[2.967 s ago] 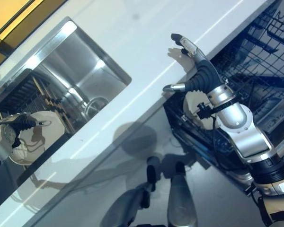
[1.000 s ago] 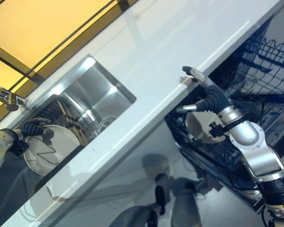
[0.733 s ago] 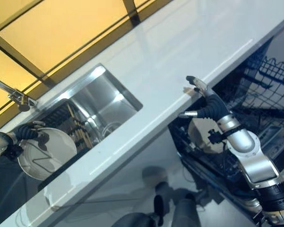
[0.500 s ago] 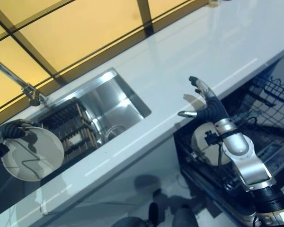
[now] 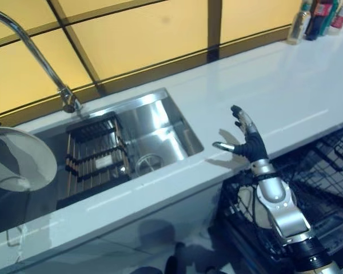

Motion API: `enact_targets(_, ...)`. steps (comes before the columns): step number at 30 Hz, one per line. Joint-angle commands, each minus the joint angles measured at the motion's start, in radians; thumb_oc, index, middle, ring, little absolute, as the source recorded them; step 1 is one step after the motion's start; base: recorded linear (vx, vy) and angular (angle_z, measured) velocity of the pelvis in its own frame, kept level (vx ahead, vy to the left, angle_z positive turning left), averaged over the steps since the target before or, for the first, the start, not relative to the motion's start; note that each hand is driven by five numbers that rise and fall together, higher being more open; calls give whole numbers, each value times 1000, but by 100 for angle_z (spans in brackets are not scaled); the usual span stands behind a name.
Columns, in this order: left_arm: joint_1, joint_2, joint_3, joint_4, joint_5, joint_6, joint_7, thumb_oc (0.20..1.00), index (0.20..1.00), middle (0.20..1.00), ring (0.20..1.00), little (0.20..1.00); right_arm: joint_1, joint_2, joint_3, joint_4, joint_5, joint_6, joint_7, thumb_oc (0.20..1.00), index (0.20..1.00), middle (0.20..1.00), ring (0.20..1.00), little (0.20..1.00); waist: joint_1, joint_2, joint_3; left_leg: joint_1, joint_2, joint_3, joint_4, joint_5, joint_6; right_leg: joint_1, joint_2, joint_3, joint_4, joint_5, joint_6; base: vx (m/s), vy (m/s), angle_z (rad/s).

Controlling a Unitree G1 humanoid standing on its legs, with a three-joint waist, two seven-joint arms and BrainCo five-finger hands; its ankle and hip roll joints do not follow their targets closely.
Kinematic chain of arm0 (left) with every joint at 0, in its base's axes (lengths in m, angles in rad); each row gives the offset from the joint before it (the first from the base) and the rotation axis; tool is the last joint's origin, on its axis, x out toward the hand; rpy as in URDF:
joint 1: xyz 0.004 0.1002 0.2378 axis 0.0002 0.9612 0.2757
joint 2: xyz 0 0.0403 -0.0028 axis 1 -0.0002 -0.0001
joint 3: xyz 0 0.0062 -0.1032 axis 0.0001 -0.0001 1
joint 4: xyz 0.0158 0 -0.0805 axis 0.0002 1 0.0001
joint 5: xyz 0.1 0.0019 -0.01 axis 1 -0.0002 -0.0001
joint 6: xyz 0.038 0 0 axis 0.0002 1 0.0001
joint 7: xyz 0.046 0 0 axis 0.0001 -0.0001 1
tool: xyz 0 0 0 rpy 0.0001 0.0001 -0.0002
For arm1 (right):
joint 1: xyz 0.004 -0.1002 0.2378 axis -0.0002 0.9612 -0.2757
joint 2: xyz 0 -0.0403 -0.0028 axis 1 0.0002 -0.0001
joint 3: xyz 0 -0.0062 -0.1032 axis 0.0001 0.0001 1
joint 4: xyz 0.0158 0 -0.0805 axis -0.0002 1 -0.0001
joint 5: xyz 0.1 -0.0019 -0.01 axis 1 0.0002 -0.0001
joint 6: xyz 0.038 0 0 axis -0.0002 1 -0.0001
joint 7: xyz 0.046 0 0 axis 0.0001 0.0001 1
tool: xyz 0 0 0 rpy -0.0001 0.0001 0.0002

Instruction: Pick up plates and place into dishwasher.

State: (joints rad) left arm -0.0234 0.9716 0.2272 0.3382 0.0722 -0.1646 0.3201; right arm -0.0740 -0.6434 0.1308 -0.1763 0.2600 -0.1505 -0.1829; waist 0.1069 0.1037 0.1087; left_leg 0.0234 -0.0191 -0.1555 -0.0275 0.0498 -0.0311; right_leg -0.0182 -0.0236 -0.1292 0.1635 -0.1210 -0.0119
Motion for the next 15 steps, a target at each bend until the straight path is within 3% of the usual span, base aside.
enact_targets(1, -20, 6, 103, -86, 42, -52, 181, 200, 200, 200, 200, 200, -17, 12, 12, -64, -3, -79, -11, 1000, 1000, 1000, 1000, 1000, 0, -41, -34, -10, -28, -27, 12, -70, -1, 68, -25, 10, -127, 14, 90, 3, -44, 9)
enact_targets(6, -37, -124, 89, -225, 53, -85, 312, 200, 200, 200, 200, 200, -30, 53, 56, -89, -20, -100, 15, 1000, 1000, 1000, 1000, 1000, 11, -65, -50, 1, -26, -27, 7, -75, 0, 85, -23, 2, -135, 12, 86, 4, -37, 4)
enact_targets(10, -77, -191, 35, -298, 99, -66, 308, 200, 200, 200, 200, 200, -89, 68, 109, -97, -23, -107, 27, 1000, 1000, 1000, 1000, 1000, 22, -82, -64, 12, -24, -28, -3, -75, -3, 98, -20, -5, -145, 13, 83, 5, -24, 3)
enact_targets(15, -118, -250, -30, -300, 49, -56, 309, 200, 200, 200, 200, 200, -182, 97, 174, -95, 29, -75, 43, 1000, 1000, 1000, 1000, 1000, 37, -95, -77, 26, -26, -30, -10, -74, -4, 115, -20, -12, -159, 20, 81, 0, 0, 0)
